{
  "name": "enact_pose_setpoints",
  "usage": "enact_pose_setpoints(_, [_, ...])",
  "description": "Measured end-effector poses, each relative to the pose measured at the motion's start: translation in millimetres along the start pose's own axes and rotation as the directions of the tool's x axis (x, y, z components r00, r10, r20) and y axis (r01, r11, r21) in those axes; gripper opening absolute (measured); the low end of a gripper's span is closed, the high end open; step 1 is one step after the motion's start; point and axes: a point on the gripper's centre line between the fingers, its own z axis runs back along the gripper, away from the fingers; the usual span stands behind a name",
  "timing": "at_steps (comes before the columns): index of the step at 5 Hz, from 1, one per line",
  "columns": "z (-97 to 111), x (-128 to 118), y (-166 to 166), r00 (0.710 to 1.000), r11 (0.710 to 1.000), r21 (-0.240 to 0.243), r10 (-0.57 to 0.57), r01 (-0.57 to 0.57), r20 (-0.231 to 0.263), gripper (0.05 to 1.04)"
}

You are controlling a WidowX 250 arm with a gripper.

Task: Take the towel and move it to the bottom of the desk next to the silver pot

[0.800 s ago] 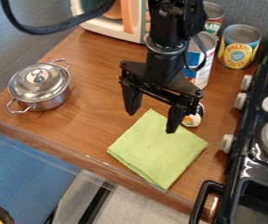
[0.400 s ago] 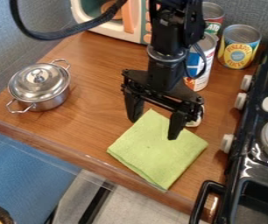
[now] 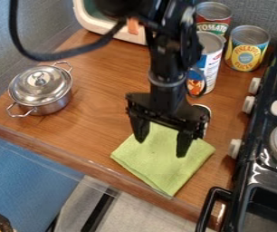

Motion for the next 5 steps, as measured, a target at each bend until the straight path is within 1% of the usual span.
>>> enact_pose_setpoints(1, [-21,3,2,0.999,0.999,-0.007,0.031,-0.031,0.032,1.001])
enact_pose_setpoints(2, [-25,9,2,0.997,0.999,-0.012,0.041,-0.040,0.068,1.000])
enact_pose_setpoints(3, [-27,15,9,0.997,0.999,0.027,0.015,-0.017,0.077,1.001])
enact_pose_setpoints(4, [-27,19,28,0.996,0.996,0.091,-0.010,0.002,0.088,0.999])
enact_pose_setpoints(5, [-24,13,71,0.996,0.993,0.102,0.055,-0.062,0.064,0.999])
